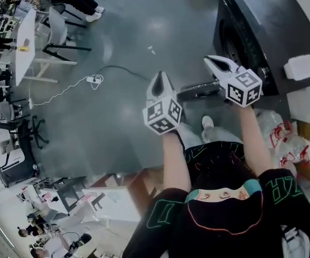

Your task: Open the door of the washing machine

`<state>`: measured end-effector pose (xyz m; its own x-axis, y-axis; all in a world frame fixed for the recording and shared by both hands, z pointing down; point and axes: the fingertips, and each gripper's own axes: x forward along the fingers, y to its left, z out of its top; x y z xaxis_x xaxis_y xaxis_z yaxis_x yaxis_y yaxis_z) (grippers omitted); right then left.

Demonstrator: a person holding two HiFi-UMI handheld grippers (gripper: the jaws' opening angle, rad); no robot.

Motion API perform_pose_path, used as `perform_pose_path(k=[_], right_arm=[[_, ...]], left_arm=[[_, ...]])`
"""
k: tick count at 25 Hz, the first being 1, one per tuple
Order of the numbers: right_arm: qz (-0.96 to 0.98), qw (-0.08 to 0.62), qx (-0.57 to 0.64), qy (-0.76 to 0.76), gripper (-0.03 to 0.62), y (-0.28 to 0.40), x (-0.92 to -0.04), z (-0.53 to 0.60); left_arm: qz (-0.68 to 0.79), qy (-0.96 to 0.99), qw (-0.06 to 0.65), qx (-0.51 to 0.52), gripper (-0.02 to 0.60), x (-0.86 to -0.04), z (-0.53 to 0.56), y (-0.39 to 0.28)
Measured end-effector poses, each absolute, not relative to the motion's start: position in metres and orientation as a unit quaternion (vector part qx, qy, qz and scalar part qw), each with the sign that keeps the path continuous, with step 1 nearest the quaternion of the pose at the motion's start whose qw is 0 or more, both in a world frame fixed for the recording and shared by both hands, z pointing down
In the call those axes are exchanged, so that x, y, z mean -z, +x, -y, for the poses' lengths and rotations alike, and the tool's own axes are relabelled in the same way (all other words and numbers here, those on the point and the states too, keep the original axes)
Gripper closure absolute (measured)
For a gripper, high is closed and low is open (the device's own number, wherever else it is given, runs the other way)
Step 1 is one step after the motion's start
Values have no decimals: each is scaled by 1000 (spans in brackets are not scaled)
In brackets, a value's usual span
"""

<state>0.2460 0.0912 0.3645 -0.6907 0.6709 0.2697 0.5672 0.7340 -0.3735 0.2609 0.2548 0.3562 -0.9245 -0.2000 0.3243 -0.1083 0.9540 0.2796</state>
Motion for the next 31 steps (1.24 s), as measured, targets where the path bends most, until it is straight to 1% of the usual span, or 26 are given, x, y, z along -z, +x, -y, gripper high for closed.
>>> perform_pose_path(k=[3,5,6,9,11,18,21,25,31], right_arm=[[924,144,-143,-324,591,221,-322,-93],[933,126,-111,-320,591,214,-304,-92],[934,118,-101,-322,591,213,-295,-91],[933,81,-105,-335,591,211,-260,-88],[939,63,-85,-327,591,204,-246,-82],[954,25,-16,-299,591,194,-234,-77],[957,13,-8,-290,591,185,-223,-75],[957,2,-8,-291,591,175,-231,-63],[957,-18,-2,-291,591,199,-217,-55]], left_arm=[[991,55,76,92,571,-273,-266,231],[997,26,37,66,571,-240,-273,231],[998,15,30,57,571,-231,-275,236],[998,8,37,56,571,-225,-275,250],[998,-1,39,45,571,-224,-274,248],[999,-32,5,11,571,-217,-289,247],[1000,-18,5,3,571,-213,-289,240],[1000,-12,20,2,571,-228,-275,227],[1000,-16,-2,-10,571,-218,-270,250]])
